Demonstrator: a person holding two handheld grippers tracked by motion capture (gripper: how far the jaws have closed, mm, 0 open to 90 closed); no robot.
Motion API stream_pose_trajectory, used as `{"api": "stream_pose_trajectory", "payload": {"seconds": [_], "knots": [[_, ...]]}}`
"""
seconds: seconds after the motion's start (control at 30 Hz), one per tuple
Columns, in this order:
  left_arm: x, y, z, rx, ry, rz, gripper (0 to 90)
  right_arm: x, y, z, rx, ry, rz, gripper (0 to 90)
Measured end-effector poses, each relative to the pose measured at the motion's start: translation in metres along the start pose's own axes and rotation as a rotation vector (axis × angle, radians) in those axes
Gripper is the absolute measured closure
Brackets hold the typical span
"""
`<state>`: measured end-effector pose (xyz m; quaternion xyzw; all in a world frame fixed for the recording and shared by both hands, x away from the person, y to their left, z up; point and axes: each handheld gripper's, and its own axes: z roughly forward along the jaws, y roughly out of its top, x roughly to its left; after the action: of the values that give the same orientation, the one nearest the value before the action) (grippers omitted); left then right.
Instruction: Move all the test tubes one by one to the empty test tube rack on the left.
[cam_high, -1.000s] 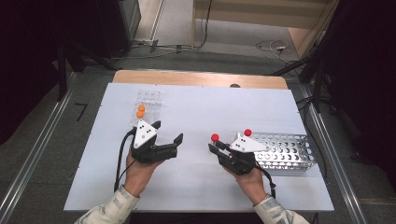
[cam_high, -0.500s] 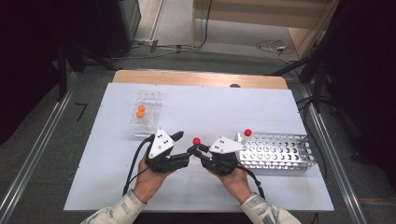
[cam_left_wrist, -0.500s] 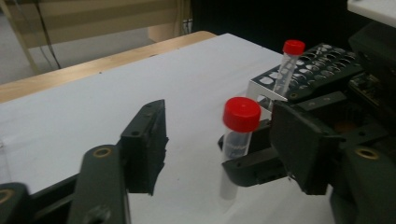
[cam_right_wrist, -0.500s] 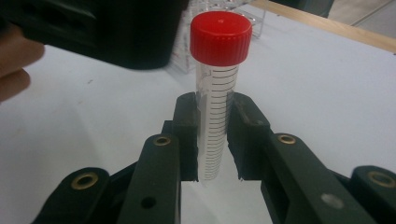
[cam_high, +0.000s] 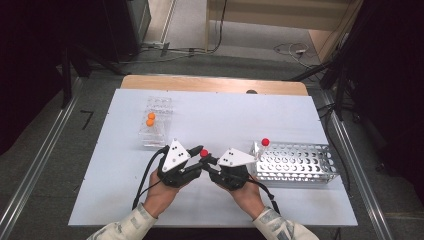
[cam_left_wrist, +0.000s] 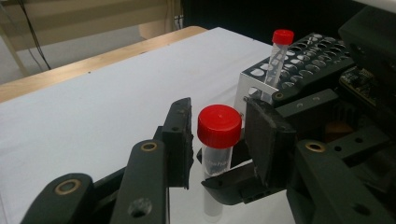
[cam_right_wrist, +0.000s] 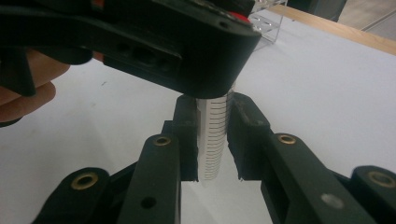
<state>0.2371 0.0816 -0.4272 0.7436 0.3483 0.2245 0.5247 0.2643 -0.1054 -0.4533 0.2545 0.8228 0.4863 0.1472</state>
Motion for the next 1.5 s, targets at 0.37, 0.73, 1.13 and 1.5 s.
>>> {"api": "stream_pose_trajectory", "payload": {"seconds": [0.37,0.73,1.13,1.5], "knots": [[0.004,0.001,-0.004,-0.008,0.014,-0.014,69.8,0.000,0.000,-0.004,-0.008,0.023,-0.007,56.7],[0.028,0.006,-0.019,-0.031,0.080,-0.090,69.8,-0.010,-0.004,-0.026,0.016,0.014,0.016,33.9],[0.052,0.012,-0.042,-0.048,0.152,-0.135,69.7,-0.026,-0.016,-0.064,-0.015,-0.039,0.044,31.0],[0.094,0.021,-0.077,-0.083,0.280,-0.182,69.8,-0.028,-0.032,-0.097,-0.023,-0.095,0.031,30.4]]}}
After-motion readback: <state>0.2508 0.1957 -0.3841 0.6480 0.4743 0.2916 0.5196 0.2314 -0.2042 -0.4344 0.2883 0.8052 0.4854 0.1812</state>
